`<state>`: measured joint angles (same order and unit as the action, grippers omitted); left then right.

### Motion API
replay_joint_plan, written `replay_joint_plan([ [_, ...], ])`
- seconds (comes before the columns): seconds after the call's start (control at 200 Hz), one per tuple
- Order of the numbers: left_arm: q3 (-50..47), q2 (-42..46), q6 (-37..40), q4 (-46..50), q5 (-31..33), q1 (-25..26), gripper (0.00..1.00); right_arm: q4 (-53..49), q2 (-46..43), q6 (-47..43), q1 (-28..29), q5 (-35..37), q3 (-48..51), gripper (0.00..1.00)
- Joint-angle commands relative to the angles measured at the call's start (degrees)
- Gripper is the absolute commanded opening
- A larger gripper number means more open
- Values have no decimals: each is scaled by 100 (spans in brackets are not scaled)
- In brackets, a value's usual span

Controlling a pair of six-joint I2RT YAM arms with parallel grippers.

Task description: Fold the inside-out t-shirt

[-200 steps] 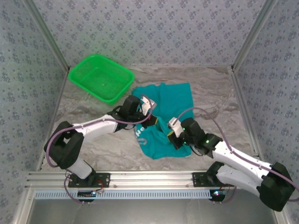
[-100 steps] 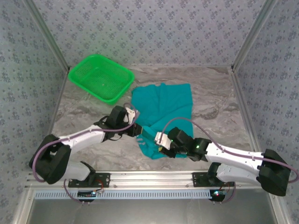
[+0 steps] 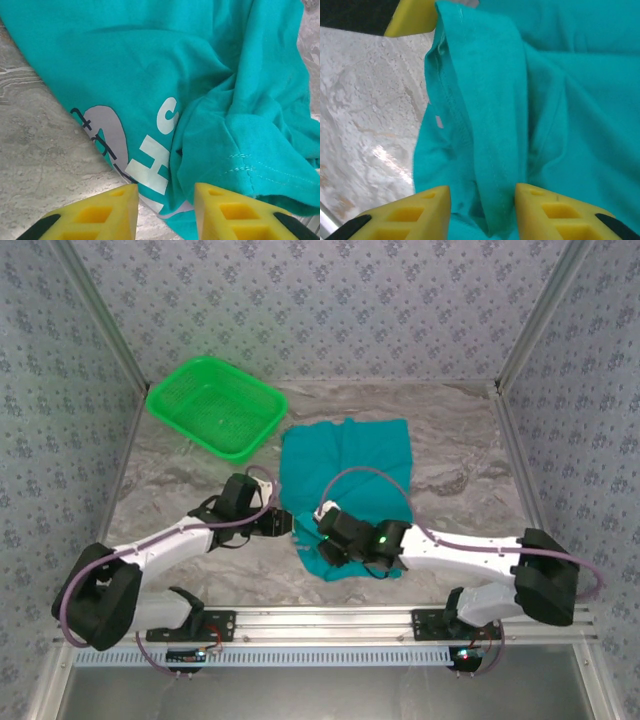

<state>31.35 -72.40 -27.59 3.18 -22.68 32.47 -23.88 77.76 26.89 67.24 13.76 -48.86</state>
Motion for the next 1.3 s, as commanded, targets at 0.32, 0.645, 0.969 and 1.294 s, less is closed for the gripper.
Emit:
replay_joint_plan([
  [0.32,683,-779,62,-349,-605,198,31,-1480,1212,2592,365,1268,-800,23],
  [0.645,2199,-886,373,540,-737,585,0,-2008,-381,2157,-240,108,-240,0],
  [0.969,4201,-2455,447,1152,-885,868,0,-2249,-2007,1518,-1121,-1273,292,6],
  [1.294,5892,-4460,338,1121,-1336,899,0,-2003,-2530,1368,-3503,-2324,738,17],
])
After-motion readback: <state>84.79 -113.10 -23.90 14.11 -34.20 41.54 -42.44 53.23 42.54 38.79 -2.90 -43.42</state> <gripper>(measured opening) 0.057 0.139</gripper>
